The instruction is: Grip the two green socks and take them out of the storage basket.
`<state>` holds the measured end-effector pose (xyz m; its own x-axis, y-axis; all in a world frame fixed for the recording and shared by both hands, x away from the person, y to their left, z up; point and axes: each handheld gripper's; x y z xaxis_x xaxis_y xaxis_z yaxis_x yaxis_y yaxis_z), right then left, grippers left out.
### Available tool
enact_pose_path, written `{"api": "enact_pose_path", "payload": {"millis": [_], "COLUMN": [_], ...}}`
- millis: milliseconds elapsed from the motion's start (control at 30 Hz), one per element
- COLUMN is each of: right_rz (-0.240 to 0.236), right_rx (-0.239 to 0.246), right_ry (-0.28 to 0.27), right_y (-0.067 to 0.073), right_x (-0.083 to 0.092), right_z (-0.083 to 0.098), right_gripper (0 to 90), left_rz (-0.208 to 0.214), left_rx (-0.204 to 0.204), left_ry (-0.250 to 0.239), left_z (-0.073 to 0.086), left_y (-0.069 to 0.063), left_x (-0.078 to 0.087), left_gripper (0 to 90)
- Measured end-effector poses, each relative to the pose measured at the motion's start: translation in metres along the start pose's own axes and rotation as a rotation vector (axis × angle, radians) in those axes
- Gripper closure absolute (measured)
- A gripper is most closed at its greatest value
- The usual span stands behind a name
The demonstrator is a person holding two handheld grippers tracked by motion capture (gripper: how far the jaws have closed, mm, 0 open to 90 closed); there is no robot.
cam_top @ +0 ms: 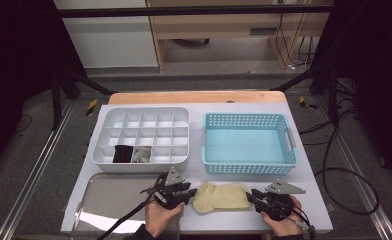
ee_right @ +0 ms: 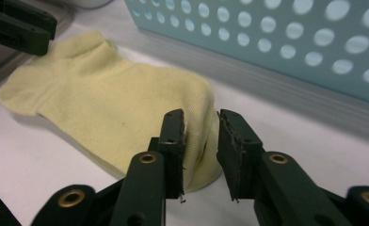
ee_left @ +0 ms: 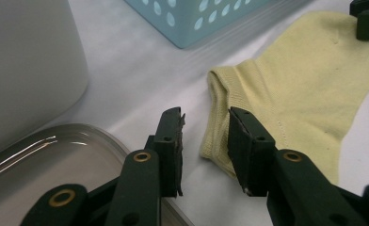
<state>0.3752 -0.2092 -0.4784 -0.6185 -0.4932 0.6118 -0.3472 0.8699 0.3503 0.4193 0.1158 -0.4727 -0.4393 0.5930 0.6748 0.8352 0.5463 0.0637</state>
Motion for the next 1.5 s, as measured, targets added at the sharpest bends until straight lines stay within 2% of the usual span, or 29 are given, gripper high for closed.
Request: {"api": "enact_pose_path", "payload": {"millis": [100,233,367,467,667,700,767,833,900,967,1067,1133,1300,1400,1500], "right_rz": [-0.011,-0.011,-0.016,-0.024,-0.009,-0.001,0.008,0.001,-0.014,-0.028,-0.04,-0.039,-0.045,-0.04,-0.042], "right_rx": [-0.01,-0.013,-0.013,-0.001,0.045,0.05,0.048,0.026,0.012,0.012,0.02,0.037,0.034,0.048,0.05], "right_ry": [-0.011,-0.066,-0.044,-0.02,-0.061,-0.056,0.007,0.017,-0.003,-0.058,-0.114,-0.101,-0.004,-0.004,-0.029], "right_y": [0.001,0.001,0.0,0.001,0.002,0.003,0.001,0.0,0.0,0.0,0.001,0.002,0.001,0.001,0.001], "right_x": [0.002,0.01,0.004,-0.002,0.005,0.004,-0.002,-0.005,-0.001,0.004,0.007,0.002,-0.014,-0.016,-0.011], "right_z": [-0.001,-0.005,-0.003,-0.001,-0.005,-0.004,-0.002,0.0,-0.002,-0.005,-0.007,-0.006,0.002,0.002,0.001], "right_gripper": [70.2,72.3,75.8,85.1,87.6,87.3,82.9,79.5,78.2,78.0,85.8,90.0,90.0,90.0,89.5], "left_rz": [0.011,0.025,0.048,0.058,0.055,0.055,0.054,0.054,0.055,0.051,0.053,0.055,0.051,0.049,0.05], "left_rx": [0.005,0.012,0.023,0.024,0.019,0.018,0.018,0.018,0.019,0.015,0.017,0.019,0.017,0.012,0.009], "left_ry": [0.005,0.007,0.003,0.0,-0.003,-0.003,-0.002,-0.002,-0.002,-0.002,-0.001,-0.001,0.001,-0.001,-0.001], "left_z": [0.002,0.001,0.001,0.001,0.001,0.001,0.001,0.001,0.001,0.0,0.0,0.0,0.0,0.0,0.0], "left_y": [0.0,0.001,0.0,0.0,-0.002,-0.002,-0.002,-0.001,-0.001,-0.001,0.0,0.0,0.0,0.0,0.0], "left_x": [-0.004,-0.005,-0.006,-0.007,-0.006,-0.006,-0.006,-0.006,-0.005,-0.005,-0.004,-0.004,-0.003,-0.002,-0.001], "left_gripper": [64.3,67.0,72.2,76.6,81.7,81.9,82.1,82.4,83.0,84.0,85.2,85.5,85.7,85.7,84.9]}}
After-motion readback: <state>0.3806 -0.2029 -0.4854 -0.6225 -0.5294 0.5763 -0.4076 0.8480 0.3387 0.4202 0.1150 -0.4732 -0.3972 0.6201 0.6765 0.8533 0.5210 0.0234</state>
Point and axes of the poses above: each handheld gripper's, and its own axes: x roughly backward along the jaws, z roughly out of its underside, y roughly to its left, and after that the axes turned 15 degrees about -x, right-handed
